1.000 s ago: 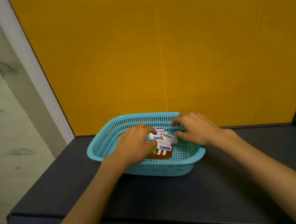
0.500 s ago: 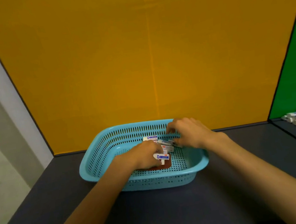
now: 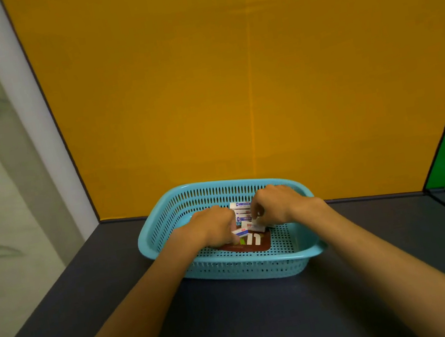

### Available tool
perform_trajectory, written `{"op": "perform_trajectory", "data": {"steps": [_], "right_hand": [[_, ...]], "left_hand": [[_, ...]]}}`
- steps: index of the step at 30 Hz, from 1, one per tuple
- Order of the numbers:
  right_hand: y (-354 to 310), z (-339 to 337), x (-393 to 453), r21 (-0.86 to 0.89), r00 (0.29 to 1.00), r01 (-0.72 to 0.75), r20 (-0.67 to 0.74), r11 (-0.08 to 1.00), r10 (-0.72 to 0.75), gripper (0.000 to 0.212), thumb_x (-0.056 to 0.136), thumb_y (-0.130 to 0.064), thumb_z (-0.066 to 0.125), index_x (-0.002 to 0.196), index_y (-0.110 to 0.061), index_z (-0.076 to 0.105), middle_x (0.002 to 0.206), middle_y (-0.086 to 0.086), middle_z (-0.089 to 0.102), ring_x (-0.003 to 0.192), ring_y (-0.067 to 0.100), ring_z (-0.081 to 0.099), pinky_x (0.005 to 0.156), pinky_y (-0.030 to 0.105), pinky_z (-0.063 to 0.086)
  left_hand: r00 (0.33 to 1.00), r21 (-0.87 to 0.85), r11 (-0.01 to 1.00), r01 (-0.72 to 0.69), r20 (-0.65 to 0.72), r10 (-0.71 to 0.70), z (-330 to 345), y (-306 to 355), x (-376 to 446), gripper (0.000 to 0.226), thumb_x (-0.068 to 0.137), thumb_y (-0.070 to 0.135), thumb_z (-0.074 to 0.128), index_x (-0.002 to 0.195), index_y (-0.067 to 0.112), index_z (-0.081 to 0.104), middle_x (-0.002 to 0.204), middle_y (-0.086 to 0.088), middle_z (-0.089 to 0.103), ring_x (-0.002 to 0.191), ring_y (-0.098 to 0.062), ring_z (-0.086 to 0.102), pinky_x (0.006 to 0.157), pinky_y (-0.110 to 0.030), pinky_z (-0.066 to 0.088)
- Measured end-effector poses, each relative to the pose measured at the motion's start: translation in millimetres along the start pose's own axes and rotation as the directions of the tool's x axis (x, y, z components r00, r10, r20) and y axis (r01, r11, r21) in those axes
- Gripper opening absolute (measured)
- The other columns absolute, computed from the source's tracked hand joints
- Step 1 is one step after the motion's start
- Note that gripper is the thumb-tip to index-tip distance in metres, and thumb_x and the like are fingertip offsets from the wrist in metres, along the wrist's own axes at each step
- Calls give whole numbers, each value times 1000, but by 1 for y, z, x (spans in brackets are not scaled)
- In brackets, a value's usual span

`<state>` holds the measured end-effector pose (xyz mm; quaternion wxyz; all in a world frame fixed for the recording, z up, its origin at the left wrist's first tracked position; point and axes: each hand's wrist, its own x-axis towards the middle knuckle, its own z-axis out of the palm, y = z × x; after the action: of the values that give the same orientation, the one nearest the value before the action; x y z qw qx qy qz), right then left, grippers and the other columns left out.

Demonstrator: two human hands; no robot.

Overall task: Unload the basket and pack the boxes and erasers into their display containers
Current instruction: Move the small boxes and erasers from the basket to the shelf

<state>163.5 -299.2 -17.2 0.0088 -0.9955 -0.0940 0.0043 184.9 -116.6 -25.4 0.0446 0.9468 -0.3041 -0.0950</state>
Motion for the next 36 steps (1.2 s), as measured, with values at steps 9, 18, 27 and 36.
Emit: {"op": "perform_trajectory", "data": {"steps": [9, 18, 27, 36], "right_hand": [[-1, 13, 7, 44, 996, 49, 69, 998, -52, 16, 83, -36, 77, 86, -24, 66, 90, -9, 66, 88, 11, 62, 85, 31, 54], [-11, 9, 13, 91, 980, 56, 187, 994, -73, 16, 84, -30, 78, 97, -22, 73, 95, -10, 68, 92, 8, 64, 85, 24, 52], [-14, -19, -43, 259, 996, 25, -86, 966, -3, 24, 72, -21, 88, 87, -20, 69, 86, -7, 71, 78, 9, 65, 70, 26, 52], [30, -44, -155, 473, 968, -25, -207, 881, 139, 28, 78, -31, 83, 101, -16, 78, 92, -5, 76, 86, 11, 69, 75, 30, 54]], "left_hand": [[915, -324, 944, 61, -360, -183, -8, -55, -48, 16, 86, 42, 75, 99, 36, 69, 92, 17, 65, 85, -3, 59, 67, -30, 46], [868, -516, 855, -51, -447, -218, 0, -62, -75, 20, 88, 33, 74, 106, 25, 73, 101, 11, 69, 77, 1, 60, 61, -17, 43], [846, -506, 827, -246, -529, -72, -4, -31, -80, 7, 91, 29, 71, 98, 28, 70, 99, 11, 67, 69, 2, 59, 58, -12, 42], [827, -477, 759, -444, -544, 142, -9, 70, -63, 11, 91, 31, 69, 101, 35, 70, 98, 14, 63, 73, -6, 60, 65, -26, 48]]}}
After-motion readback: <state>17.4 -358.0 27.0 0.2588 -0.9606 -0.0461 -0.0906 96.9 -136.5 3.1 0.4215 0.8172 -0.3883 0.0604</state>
